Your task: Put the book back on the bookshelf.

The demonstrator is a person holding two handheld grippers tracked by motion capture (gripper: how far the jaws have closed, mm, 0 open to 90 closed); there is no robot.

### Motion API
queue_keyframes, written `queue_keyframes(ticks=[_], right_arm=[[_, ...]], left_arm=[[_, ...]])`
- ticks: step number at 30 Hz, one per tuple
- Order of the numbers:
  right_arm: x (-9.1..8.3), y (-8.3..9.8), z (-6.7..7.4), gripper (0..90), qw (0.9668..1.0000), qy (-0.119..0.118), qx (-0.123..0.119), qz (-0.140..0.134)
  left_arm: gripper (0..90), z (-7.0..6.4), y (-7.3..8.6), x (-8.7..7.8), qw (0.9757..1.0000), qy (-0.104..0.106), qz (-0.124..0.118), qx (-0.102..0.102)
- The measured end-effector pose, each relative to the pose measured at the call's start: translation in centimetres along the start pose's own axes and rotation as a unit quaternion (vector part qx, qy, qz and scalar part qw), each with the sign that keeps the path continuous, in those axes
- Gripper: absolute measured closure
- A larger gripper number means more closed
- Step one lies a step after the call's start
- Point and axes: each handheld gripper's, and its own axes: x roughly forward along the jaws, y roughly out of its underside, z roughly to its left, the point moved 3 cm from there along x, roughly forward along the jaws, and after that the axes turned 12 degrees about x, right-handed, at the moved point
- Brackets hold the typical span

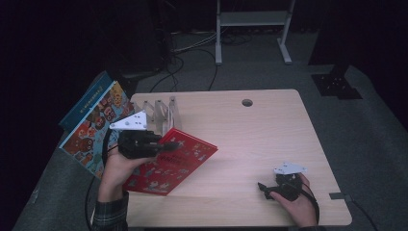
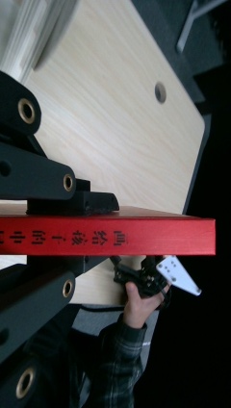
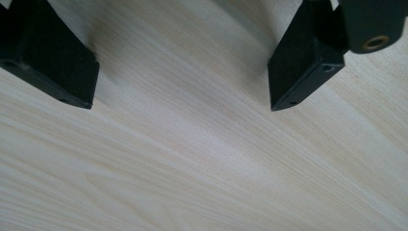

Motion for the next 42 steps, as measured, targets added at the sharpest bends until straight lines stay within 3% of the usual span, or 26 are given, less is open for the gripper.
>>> queue_keyframes(ticks=[13,25,31,35,42], right_arm=[[0.0,0.0,0.0,9.8,1.0000,0.000,0.000,0.000],[0.0,0.0,0.0,9.8,1.0000,0.000,0.000,0.000],[0.0,0.0,0.0,9.8,1.0000,0.000,0.000,-0.001],[0.0,0.0,0.0,9.8,1.0000,0.000,0.000,-0.001],[0.0,0.0,0.0,9.8,1.0000,0.000,0.001,-0.001]], left_arm=[[79.6,0.8,1.2,-3.4,0.9985,-0.043,-0.021,-0.028],[79.7,1.3,2.4,-6.9,0.9938,-0.090,-0.044,-0.049],[79.6,1.5,3.0,-8.6,0.9901,-0.117,-0.052,-0.058],[79.7,1.6,3.4,-9.6,0.9864,-0.140,-0.056,-0.066],[79.7,1.8,4.1,-11.1,0.9766,-0.184,-0.070,-0.085]])
